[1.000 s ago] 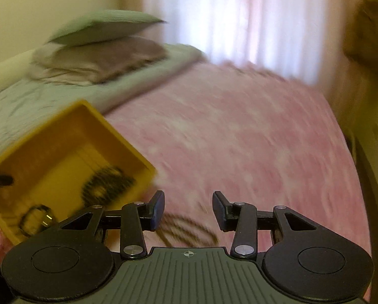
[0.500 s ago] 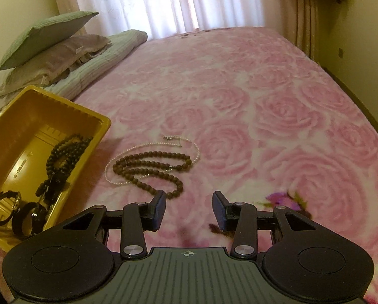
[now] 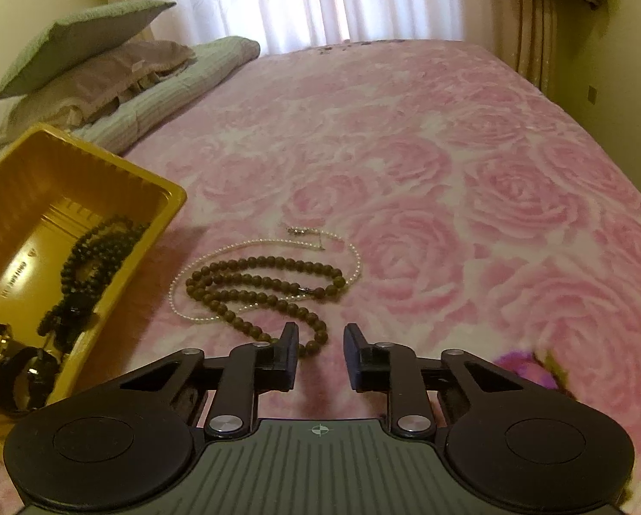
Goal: Organize jewelry
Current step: 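Move the right tool back to the pile and grasp the second bead necklace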
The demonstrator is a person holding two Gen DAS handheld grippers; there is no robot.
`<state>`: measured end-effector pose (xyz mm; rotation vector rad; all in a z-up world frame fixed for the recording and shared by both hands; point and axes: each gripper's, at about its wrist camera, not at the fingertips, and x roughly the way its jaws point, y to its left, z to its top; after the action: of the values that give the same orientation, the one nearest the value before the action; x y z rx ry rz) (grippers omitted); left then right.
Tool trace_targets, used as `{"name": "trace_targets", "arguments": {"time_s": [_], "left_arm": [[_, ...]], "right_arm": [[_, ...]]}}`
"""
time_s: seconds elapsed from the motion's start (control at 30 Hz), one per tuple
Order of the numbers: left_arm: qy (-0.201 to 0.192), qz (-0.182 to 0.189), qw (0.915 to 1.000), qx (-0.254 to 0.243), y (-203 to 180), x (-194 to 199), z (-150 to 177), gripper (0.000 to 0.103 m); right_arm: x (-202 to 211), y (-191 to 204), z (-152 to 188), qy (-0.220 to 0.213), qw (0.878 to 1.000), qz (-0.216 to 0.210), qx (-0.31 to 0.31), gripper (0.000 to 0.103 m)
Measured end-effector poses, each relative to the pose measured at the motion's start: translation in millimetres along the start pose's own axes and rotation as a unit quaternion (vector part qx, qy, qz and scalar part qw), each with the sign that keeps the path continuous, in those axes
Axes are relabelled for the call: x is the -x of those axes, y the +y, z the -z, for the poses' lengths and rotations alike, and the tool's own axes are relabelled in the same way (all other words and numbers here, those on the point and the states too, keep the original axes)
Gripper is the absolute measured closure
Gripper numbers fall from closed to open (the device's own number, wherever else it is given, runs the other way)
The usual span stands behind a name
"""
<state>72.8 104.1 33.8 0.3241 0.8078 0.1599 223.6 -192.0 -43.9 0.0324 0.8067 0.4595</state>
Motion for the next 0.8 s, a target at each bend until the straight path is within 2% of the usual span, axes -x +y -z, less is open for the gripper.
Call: {"name": "trace_targets", "arguments": {"time_s": [0.2,0.43,0.5,0.7,0.8], "left_arm": [[0.000,0.000,1.0000,0.001,0,0,0,0.099],[0.000,0.000,1.0000,0.000,0,0,0,0.099],[0.000,0.000,1.0000,0.001,0,0,0,0.099],[0.000,0.000,1.0000,0.000,0,0,0,0.099],[0.001,0.000,1.0000,0.000,0,0,0,0.099]], "right_arm": [[-12,3,-2,0.006,1.000,0.004,0.005,0.084],[-20,12,-3,0.017,0.999,0.027,0.029,0.086],[-20,14,-2,0.021,0.999,0.036,0.035,0.096],[-2,15,2,0.020,0.999,0.033,0.030,0.097],[17,11,9,0.007,0.999,0.048,0.014,0.097]]}}
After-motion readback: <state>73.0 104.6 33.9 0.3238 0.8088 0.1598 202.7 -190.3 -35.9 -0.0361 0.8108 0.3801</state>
